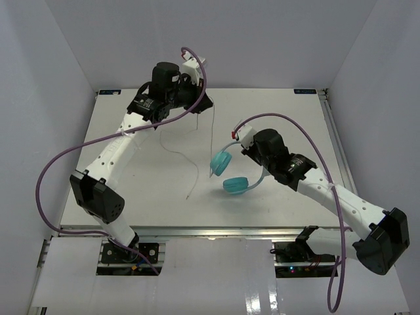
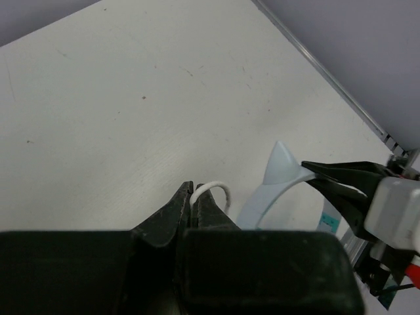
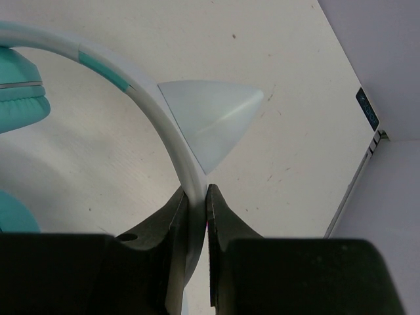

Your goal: Wrap the headphones

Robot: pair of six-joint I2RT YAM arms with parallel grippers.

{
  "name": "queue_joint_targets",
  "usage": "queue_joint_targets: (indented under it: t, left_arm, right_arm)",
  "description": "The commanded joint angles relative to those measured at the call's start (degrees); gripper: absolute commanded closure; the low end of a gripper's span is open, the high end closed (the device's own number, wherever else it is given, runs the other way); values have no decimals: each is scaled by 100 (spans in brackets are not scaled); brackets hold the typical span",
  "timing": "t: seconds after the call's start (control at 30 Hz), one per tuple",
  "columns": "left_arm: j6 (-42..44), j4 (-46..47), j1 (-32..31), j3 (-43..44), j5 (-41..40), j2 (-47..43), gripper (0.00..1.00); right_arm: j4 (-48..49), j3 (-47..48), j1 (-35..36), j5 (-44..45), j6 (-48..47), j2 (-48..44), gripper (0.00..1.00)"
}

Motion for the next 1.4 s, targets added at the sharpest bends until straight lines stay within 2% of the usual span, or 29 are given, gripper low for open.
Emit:
queue_joint_targets:
  t: [0.0, 0.27, 0.5, 0.63, 0.8, 0.93, 1.03, 1.37]
  left_arm:
    - [-146, -550, -9, 619, 337, -91, 100]
    - [-253, -765, -18, 633, 297, 56, 100]
    - [-154, -888, -18, 628, -513, 203, 100]
    - [-167, -888, -27, 809, -267, 361, 100]
    - [-348, -862, -76, 1111, 216, 566, 100]
    - [-314, -972, -178, 1101, 177, 434, 100]
    - [-141, -1230, -264, 1022, -222, 234, 100]
    - [504, -1808, -631, 662, -1821, -272, 100]
  right_arm:
    - [870, 196, -37, 495, 496, 144, 92]
    - [1144, 529, -43, 705, 1041, 505, 92]
    - [1012, 445, -43, -533, 1146, 115, 92]
    - [1116, 257, -43, -883, 1036, -163, 92]
    - [1119, 418, -43, -696, 1419, 141, 92]
    - [1230, 618, -35, -496, 1884, 426, 92]
    - [1290, 816, -52, -8, 1986, 693, 92]
    - [1430, 1116, -174, 643, 2079, 1266, 92]
